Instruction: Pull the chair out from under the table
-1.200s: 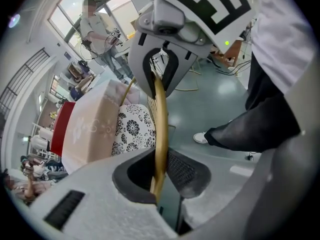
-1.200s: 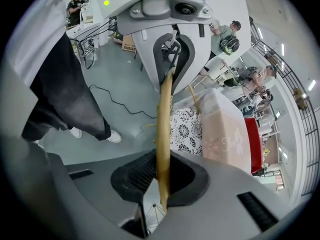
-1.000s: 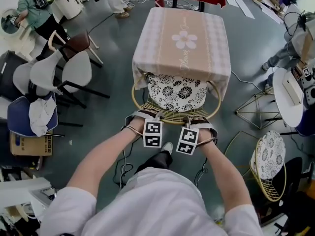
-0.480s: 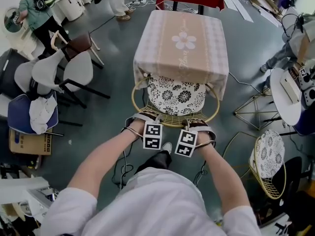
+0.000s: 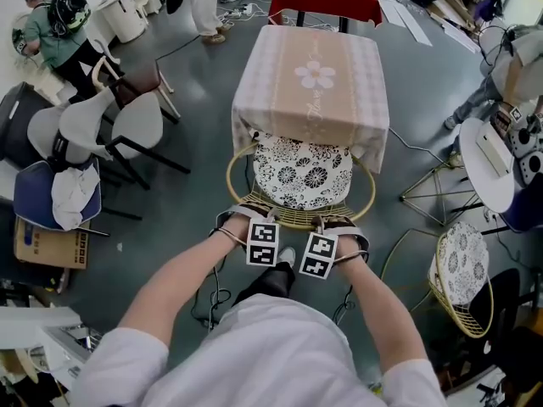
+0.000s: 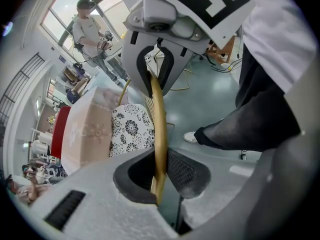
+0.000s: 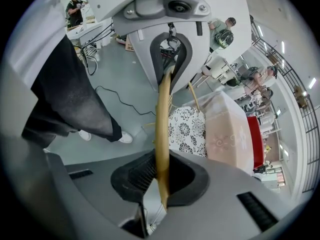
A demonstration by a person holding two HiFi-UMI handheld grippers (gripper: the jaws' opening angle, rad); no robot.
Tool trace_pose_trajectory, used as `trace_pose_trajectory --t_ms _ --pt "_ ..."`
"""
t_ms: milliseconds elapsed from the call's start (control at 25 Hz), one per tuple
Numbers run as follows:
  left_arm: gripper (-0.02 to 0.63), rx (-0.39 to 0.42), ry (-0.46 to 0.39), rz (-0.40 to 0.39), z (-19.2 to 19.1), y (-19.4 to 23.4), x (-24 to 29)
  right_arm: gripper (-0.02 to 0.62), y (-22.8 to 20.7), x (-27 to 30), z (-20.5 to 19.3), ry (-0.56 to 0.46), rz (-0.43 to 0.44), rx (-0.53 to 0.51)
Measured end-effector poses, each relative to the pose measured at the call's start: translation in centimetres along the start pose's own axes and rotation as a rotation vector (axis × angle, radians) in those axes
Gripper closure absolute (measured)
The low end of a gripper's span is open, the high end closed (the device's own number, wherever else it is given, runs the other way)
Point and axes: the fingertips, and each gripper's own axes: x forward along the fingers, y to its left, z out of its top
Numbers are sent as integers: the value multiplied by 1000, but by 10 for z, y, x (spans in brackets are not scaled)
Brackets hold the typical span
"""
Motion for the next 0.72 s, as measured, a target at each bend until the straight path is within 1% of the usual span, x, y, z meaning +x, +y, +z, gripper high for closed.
trace_pose_trajectory --t_ms 720 --pt "558 1 4 -5 8 -67 -20 555 63 -25 13 8 -14 -2"
